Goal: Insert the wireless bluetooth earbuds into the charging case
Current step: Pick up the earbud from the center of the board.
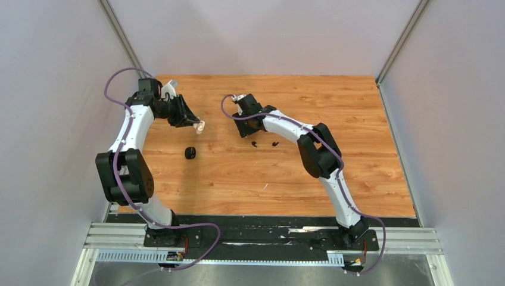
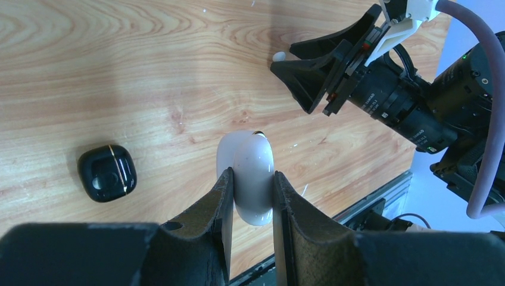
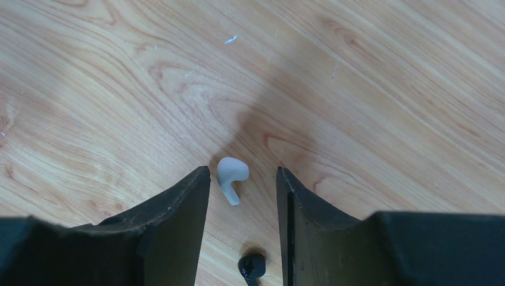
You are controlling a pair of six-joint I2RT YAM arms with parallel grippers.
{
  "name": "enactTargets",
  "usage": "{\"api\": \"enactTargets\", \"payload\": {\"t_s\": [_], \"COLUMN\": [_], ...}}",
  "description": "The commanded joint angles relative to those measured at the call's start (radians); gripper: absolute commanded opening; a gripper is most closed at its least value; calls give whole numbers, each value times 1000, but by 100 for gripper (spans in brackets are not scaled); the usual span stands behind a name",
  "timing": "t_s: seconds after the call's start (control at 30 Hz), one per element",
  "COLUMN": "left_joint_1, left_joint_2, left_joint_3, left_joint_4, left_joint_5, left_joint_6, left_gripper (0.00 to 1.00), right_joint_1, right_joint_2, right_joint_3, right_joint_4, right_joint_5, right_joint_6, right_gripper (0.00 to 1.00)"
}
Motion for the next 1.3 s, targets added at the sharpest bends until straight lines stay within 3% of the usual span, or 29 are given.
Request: {"api": "enactTargets", "payload": {"t_s": [0.0,0.5,0.83,1.03,1.17,1.27], "left_joint_1": [10,10,10,4,-39,-89], "left_joint_2": [-48,-40,-19,20,66,114], "left_joint_3": [3,8,1,21,46,97], "left_joint_4": [29,25,39,61,68,24], "left_joint_5": [28,33,39,70,236,337], "left_joint_6": [-13,-8,2,35,134,240], "left_gripper": [0,0,0,0,0,0], "right_joint_1": [5,-2,-32,-102,-201,-267], "right_joint_2": [21,60,-21,-124,-236,-292], "right_joint_3": [43,50,16,-29,-97,-113], "right_joint_4": [12,14,12,30,99,105], "right_joint_5": [5,-1,-128,-521,-967,-1293], "right_joint_6": [18,6,-29,-77,-133,-273], "right_gripper": [44,29,0,0,0,0]}}
